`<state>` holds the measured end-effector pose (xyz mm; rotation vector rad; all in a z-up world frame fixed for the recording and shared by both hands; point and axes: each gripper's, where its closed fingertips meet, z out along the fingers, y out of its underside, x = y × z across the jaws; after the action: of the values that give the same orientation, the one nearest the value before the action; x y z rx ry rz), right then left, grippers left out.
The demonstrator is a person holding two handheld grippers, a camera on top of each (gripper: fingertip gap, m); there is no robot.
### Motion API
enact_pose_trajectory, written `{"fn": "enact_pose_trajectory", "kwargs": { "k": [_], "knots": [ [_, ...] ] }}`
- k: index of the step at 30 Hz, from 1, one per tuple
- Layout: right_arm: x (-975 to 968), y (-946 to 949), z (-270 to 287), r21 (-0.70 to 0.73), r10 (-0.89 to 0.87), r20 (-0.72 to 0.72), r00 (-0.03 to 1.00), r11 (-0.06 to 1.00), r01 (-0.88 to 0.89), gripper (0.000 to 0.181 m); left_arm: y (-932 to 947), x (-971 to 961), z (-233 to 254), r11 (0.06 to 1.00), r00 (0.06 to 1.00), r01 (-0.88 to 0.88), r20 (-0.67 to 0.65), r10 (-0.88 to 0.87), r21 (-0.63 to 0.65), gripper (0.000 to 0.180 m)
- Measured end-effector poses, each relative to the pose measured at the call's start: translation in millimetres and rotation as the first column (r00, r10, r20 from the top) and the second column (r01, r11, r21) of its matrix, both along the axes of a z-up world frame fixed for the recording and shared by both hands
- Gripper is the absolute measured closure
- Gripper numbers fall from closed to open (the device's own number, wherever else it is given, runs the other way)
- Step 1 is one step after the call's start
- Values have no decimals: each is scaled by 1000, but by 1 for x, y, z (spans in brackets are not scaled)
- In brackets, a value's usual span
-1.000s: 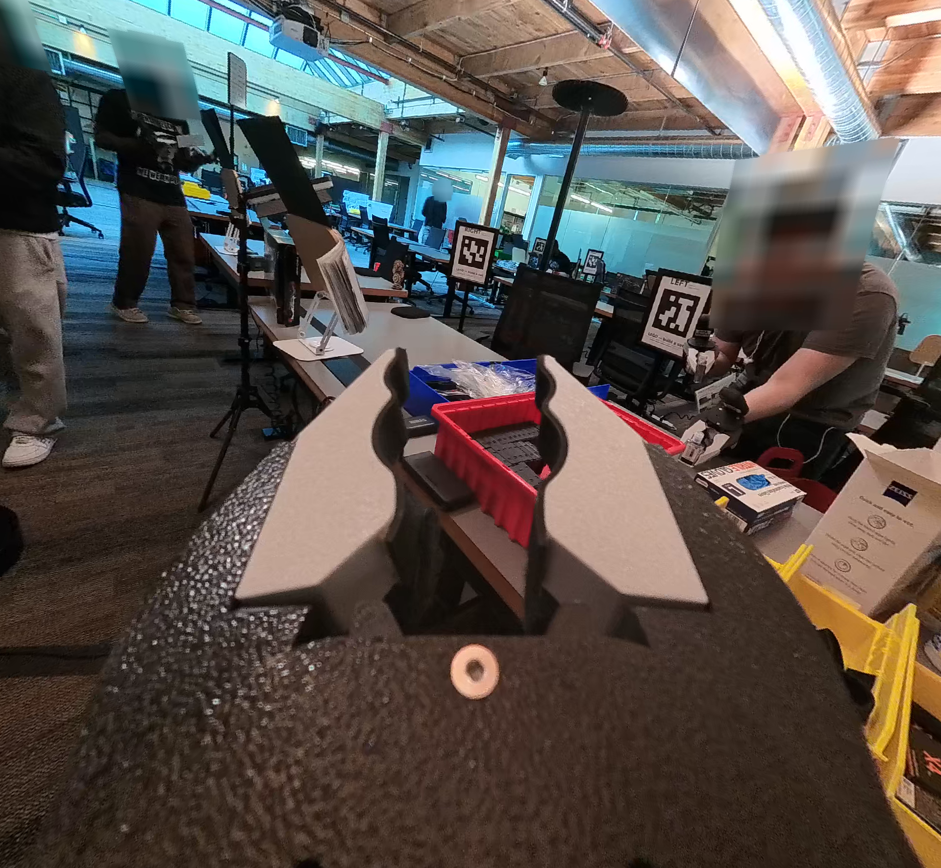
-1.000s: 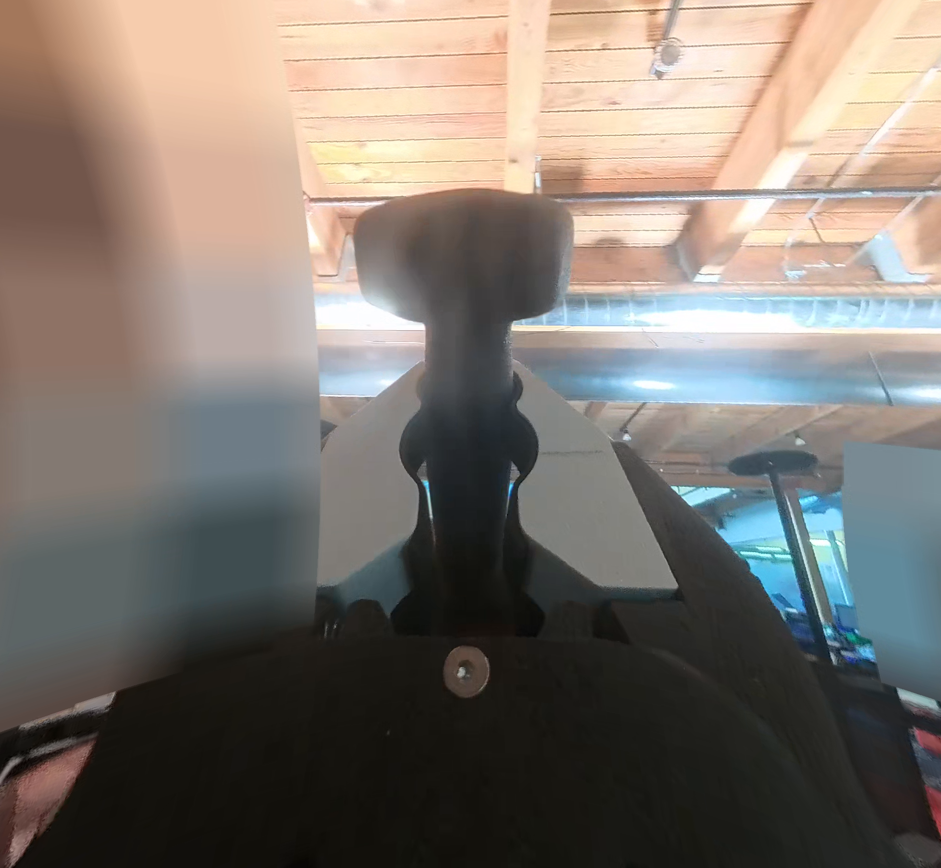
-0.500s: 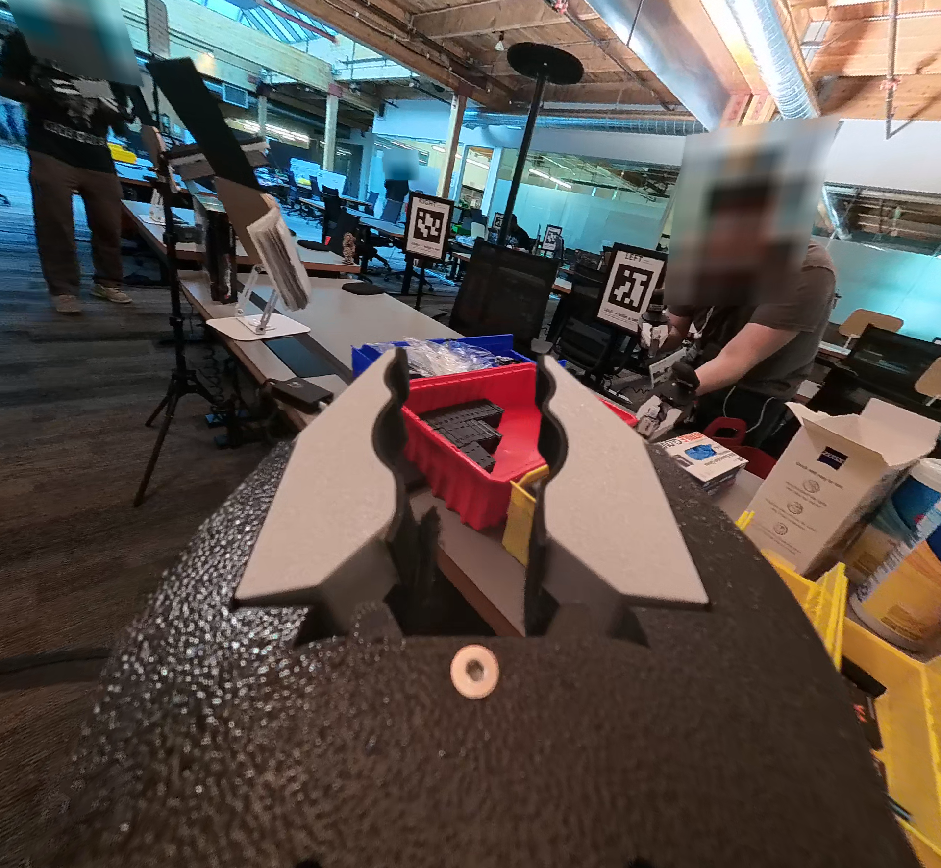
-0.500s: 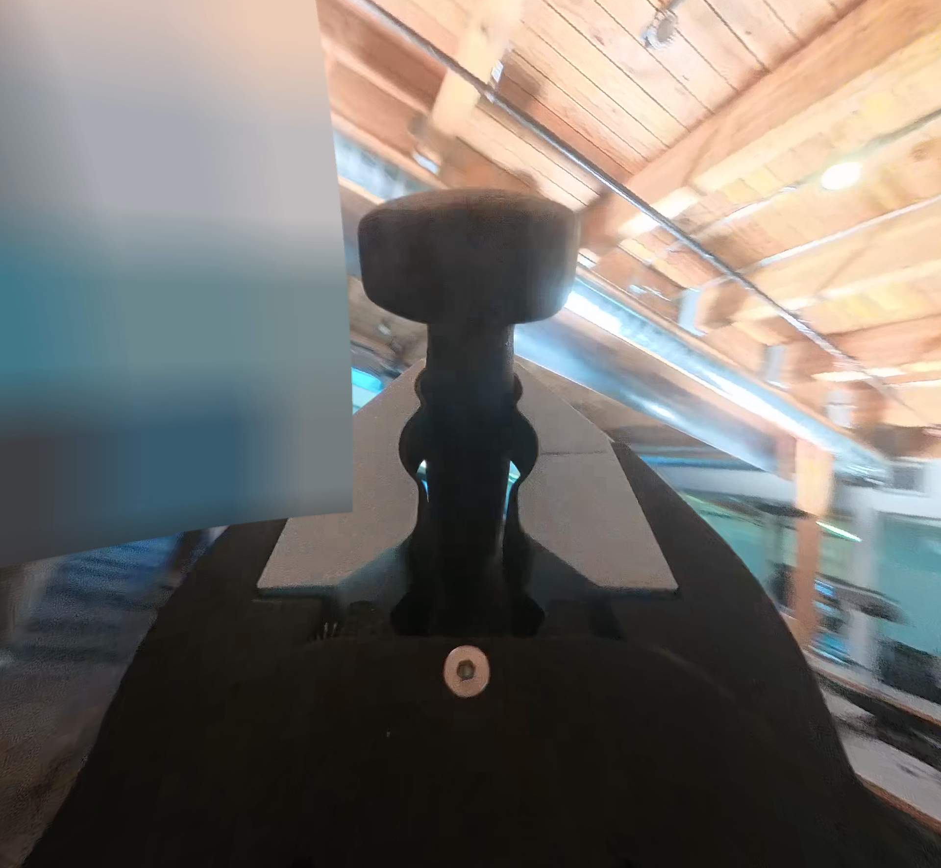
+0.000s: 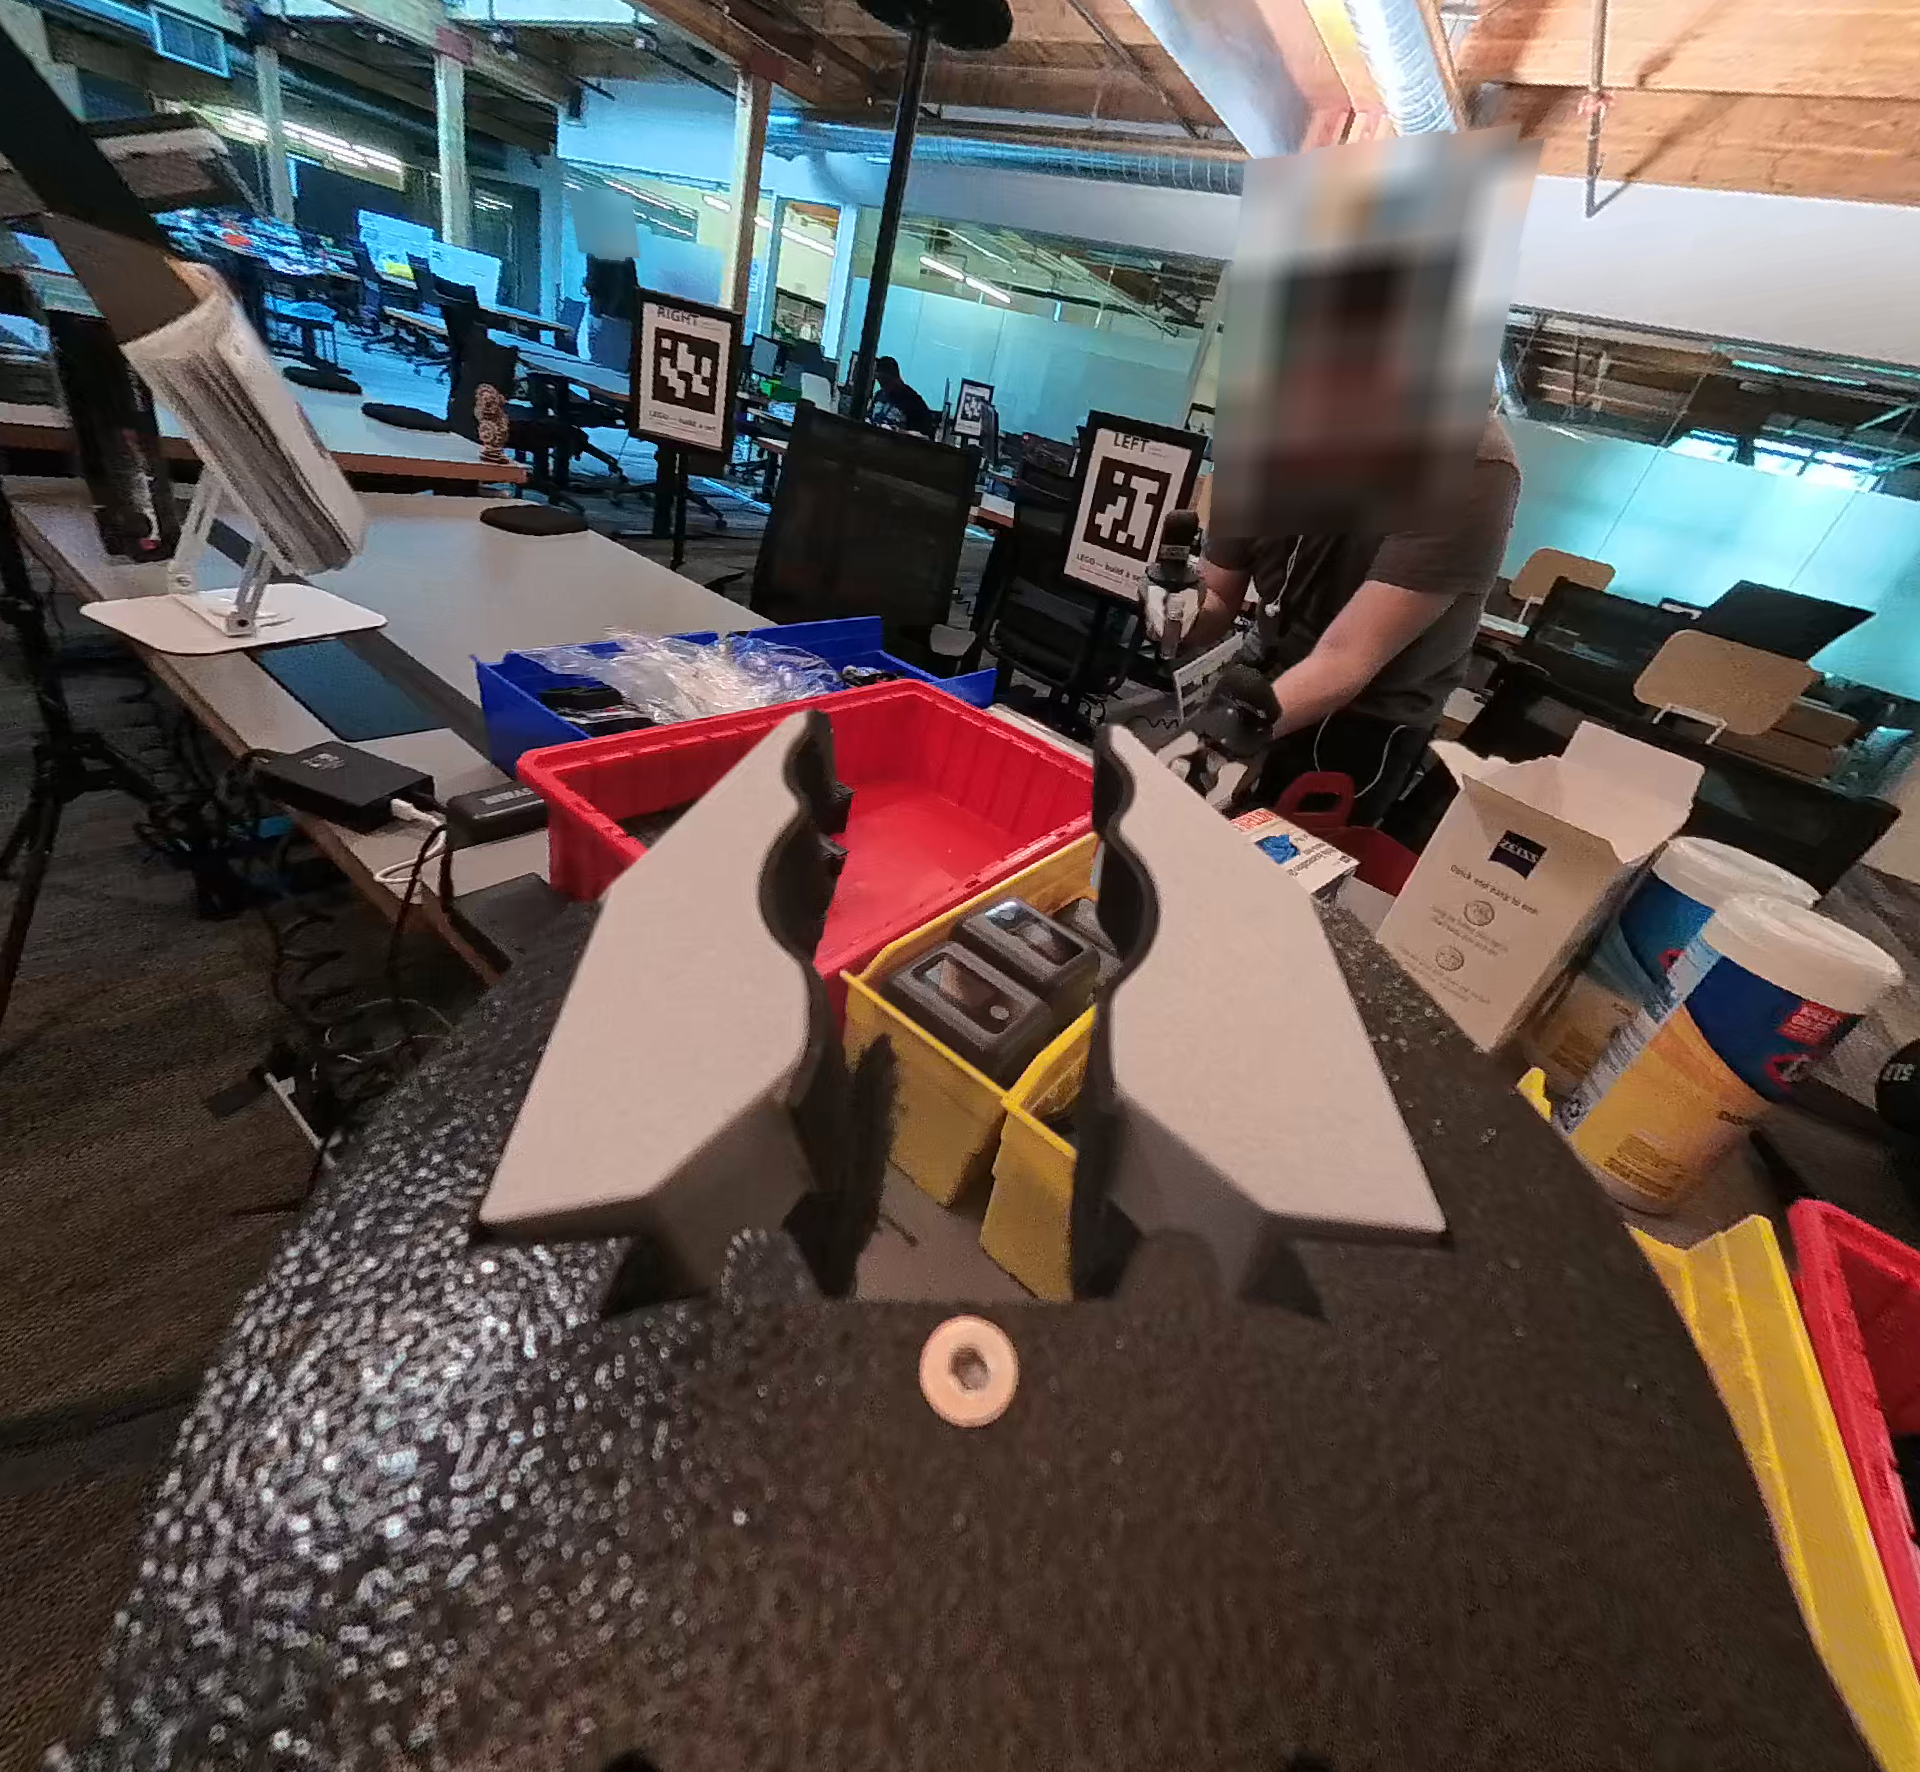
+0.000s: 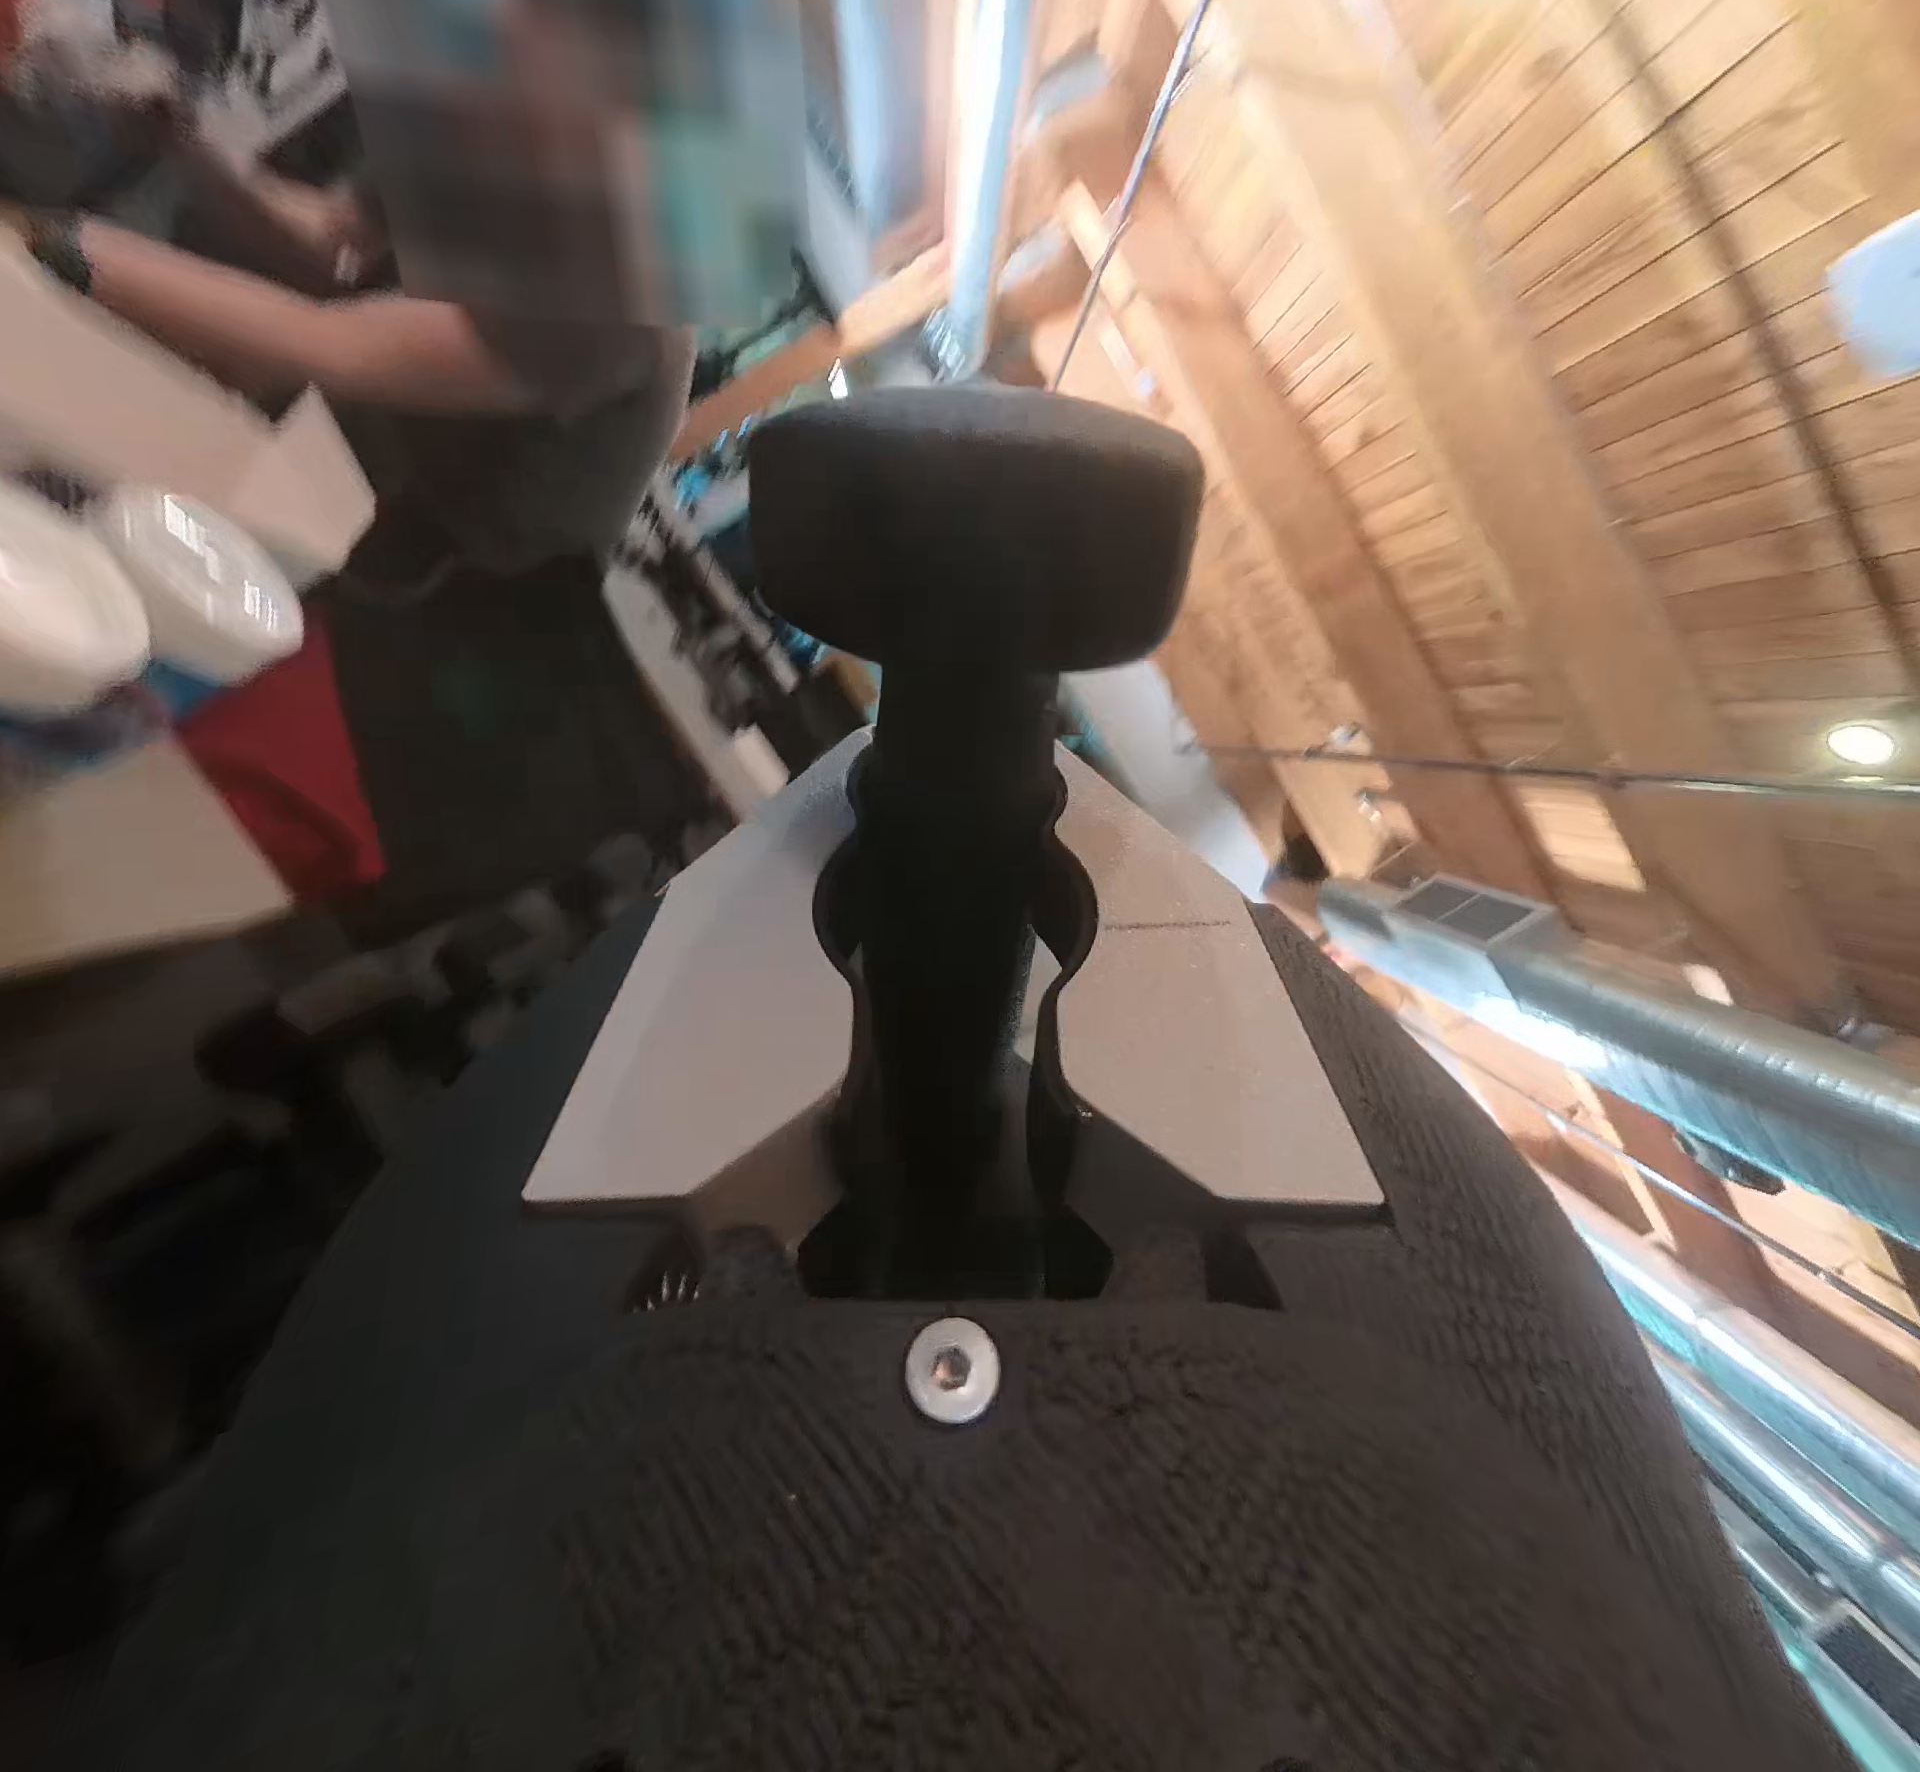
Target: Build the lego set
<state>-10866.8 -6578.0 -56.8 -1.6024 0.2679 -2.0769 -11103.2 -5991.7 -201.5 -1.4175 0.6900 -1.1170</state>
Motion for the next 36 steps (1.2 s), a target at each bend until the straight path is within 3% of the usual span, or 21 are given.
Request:
{"fn": "enact_pose_trajectory", "kwargs": {
  "k": [6,20,28,31,36],
  "knots": [
    [67,-34,-43,-171,-172,-106,979,973,153,157,-7,33,-3,1000,999,29,-23,-28,5,132],
    [181,-68,-138,-431,-337,-258,906,879,204,157,-4,77,-20,1000,995,14,-94,-14,-4,131],
    [209,-80,-184,-490,-411,-339,847,845,214,158,-10,84,-30,1000,990,17,-139,-16,8,131],
    [212,-77,-189,-467,-402,-360,842,859,211,157,-8,79,-33,1000,989,5,-148,-4,5,131],
    [222,-76,-191,-544,-446,-344,827,812,212,156,-7,70,-33,1000,990,-11,-140,10,-5,131]
  ]
}}
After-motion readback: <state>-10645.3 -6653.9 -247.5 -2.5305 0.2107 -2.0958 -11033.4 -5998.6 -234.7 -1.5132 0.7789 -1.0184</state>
